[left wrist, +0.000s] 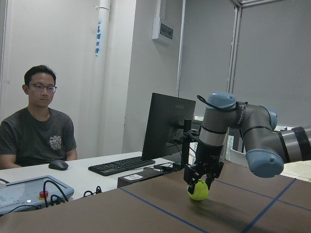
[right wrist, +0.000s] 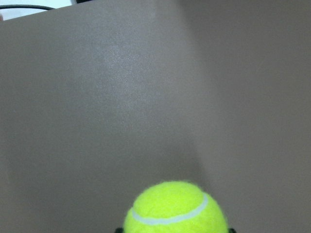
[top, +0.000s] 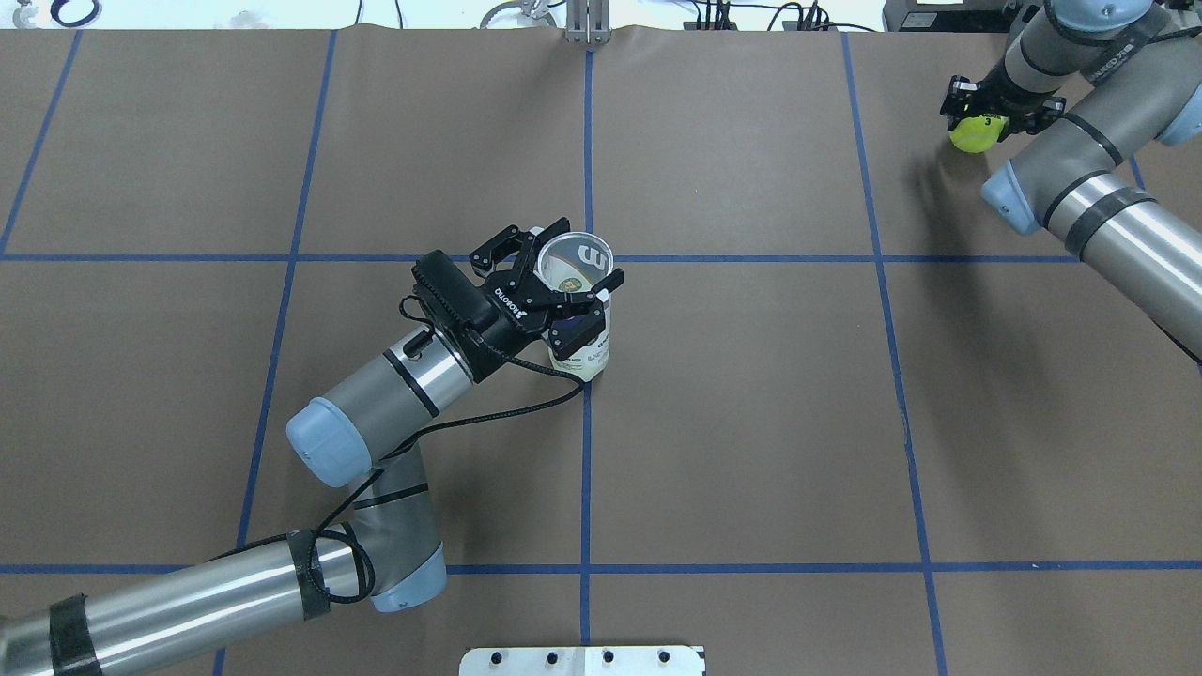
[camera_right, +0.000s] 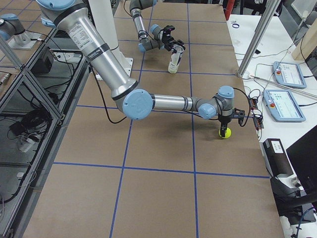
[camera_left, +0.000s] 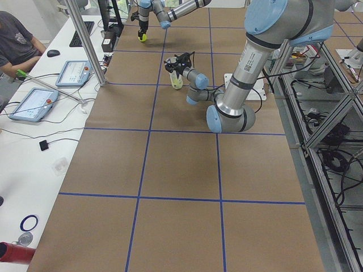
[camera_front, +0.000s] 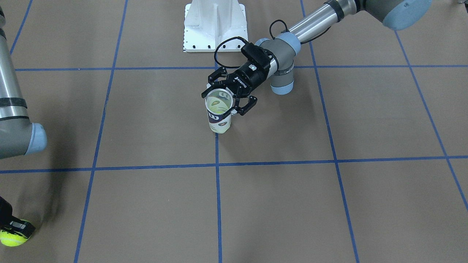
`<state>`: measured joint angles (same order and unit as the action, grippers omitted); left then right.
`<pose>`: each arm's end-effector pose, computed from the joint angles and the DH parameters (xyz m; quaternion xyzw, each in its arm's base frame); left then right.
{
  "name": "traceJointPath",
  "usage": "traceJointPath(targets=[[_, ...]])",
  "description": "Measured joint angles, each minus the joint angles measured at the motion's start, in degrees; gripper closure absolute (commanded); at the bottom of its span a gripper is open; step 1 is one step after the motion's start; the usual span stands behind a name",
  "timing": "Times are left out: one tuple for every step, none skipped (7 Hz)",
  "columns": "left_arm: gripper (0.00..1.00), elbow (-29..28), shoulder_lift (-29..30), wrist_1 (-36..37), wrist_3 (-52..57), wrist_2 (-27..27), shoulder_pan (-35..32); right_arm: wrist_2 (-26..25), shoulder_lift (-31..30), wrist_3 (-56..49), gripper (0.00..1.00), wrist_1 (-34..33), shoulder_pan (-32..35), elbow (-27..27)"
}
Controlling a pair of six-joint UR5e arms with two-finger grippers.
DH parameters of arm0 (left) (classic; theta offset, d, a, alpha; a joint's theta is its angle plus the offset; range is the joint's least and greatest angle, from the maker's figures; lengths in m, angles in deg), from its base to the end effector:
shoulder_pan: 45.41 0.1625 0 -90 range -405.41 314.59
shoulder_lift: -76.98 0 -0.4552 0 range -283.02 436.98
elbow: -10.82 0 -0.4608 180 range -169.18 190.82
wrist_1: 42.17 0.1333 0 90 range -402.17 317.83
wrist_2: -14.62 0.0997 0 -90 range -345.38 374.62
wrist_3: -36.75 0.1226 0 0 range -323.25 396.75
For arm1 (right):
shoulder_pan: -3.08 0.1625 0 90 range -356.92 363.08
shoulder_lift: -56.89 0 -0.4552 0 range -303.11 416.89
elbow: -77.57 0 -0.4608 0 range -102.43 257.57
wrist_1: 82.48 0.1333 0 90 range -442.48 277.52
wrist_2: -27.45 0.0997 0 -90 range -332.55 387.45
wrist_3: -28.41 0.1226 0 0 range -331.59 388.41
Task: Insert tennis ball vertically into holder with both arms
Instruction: 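Carry the second ball with the right gripper over the can's top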
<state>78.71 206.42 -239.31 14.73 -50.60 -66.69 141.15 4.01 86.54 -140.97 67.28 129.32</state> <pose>0.6453 -0.4495 0.2316 0.6783 0.5448 0.0060 0.4930 -0.3066 -0.8272 0.5810 0.0582 -0.3188 0.2113 0.9221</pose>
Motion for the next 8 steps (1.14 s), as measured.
traceJointPath(targets=[[0.12,-0.02,-0.03,0.00,0.00,0.00,0.01,1.99,-0.91,2.34,1.00,-6.60,-0.05,8.16],[0.12,-0.02,-0.18,0.01,0.03,0.00,0.01,4.71,-2.20,5.49,1.00,-17.47,-1.19,20.76],[0.12,0.04,-0.48,-0.02,0.02,0.00,0.01,6.39,-2.97,11.28,1.00,-26.80,-4.14,32.66],[0.12,0.27,-0.86,-0.06,-0.03,0.00,0.01,7.23,-2.92,18.94,1.00,-32.79,-7.95,42.24],[0.12,0.92,-1.44,-0.08,-0.09,0.00,0.01,7.68,-2.47,25.14,1.00,-35.74,-11.09,48.39],[0.12,1.62,-1.94,-0.08,-0.11,0.00,0.01,7.81,-1.38,29.79,1.00,-36.95,-13.60,51.40],[0.12,1.94,-2.13,-0.09,-0.12,0.00,0.03,7.80,0.36,33.52,1.00,-37.38,-15.74,52.56],[0.12,2.05,-2.16,-0.09,-0.12,0.00,0.07,7.78,2.10,36.31,1.00,-37.51,-17.30,52.94]])
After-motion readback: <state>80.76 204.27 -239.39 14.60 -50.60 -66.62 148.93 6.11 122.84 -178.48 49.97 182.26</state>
